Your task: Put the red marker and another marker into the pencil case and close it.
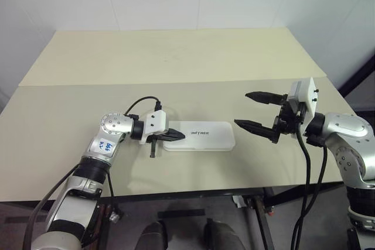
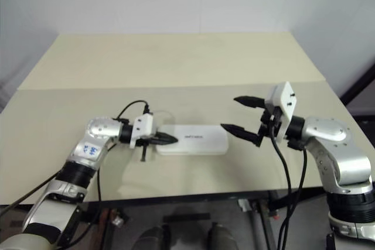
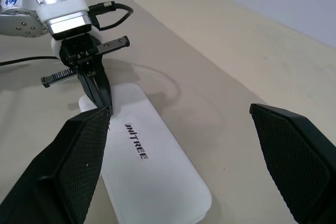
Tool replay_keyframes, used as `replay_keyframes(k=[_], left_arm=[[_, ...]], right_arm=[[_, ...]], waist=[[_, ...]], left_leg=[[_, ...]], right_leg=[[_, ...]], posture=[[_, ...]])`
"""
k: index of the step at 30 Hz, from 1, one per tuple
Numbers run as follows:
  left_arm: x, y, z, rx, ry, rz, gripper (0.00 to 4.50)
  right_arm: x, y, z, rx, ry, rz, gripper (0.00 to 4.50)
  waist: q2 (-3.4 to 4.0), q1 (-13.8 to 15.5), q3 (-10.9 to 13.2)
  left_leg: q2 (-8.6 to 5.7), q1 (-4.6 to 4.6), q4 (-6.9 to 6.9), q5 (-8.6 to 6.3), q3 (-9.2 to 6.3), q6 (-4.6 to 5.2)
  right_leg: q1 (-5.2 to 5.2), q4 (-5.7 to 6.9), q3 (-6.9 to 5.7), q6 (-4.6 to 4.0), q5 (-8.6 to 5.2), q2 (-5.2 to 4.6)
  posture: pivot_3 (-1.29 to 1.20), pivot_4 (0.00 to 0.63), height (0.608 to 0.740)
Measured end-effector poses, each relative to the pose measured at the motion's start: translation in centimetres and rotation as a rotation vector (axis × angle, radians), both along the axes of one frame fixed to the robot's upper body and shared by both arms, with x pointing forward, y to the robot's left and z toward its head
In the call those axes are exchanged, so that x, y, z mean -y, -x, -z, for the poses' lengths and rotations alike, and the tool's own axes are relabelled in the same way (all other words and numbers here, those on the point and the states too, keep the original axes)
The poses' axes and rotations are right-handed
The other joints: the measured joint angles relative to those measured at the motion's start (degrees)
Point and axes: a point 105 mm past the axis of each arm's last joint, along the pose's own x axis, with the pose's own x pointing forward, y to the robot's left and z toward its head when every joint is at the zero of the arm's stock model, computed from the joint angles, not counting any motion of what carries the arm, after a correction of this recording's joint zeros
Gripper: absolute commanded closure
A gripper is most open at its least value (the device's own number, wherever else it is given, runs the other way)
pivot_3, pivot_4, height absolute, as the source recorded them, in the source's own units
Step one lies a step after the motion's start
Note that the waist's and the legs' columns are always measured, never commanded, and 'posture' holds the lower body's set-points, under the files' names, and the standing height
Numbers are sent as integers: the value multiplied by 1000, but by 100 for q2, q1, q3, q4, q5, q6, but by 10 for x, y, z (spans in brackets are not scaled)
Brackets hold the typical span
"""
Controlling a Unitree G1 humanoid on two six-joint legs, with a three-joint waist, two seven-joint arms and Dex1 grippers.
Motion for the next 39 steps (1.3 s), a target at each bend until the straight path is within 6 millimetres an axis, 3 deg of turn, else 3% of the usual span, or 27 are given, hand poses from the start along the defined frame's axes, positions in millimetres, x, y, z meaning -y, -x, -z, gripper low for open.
replay_keyframes(k=[10, 18, 22, 26, 32, 36, 39], left_arm=[[2, -2, -5, -71, 54, -47, 4483], [-31, -3, -56, 13, 194, -78, 4483], [-47, -4, -66, 42, 193, -112, 4483], [-42, -6, -57, 23, 200, -109, 4483], [-13, -1, -24, -20, 135, -28, 4483], [-6, 2, -4, -14, 30, 18, 4483], [-1, 2, -1, -2, 8, 33, 4483]], right_arm=[[-2, 2, 4, -8, -18, 7, 0], [1, -2, 1, 2, -24, 6, 0], [2, -5, 0, 7, -19, 5, 0], [-1, -7, 0, 8, -12, -5, 0], [-3, -7, 1, 8, -11, -15, 0], [-4, -5, 3, 9, -9, -10, 0], [-4, -3, 7, -5, -13, -2, 0]], waist=[[0, -4, 0], [0, -24, 1], [0, -15, 1], [-1, 11, 1], [-1, 27, 1], [-1, 8, 1], [-1, 3, 1]], left_leg=[[0, 0, 0, 2, -13, 3], [1, -2, -4, 1, -10, 2], [1, -2, -4, 1, -9, 2], [-2, -5, -3, 1, -2, 2], [0, -8, -4, 1, 2, 2], [0, -7, -4, 1, 3, 2], [0, -6, -4, 1, 1, 2]], right_leg=[[3, -4, -3, 1, 2, -2], [-7, -3, 5, 1, 2, 1], [-6, -5, 3, 1, 2, 0], [-6, -6, 0, 1, 2, -2], [-7, -8, 0, 1, 2, 0], [-7, -8, 1, 1, 2, 0], [-6, -6, 2, 1, 2, -2]], posture=[[0, 150, 740], [0, 150, 740], [0, 150, 740], [0, 150, 740], [0, 150, 740], [0, 150, 740], [0, 150, 740]])
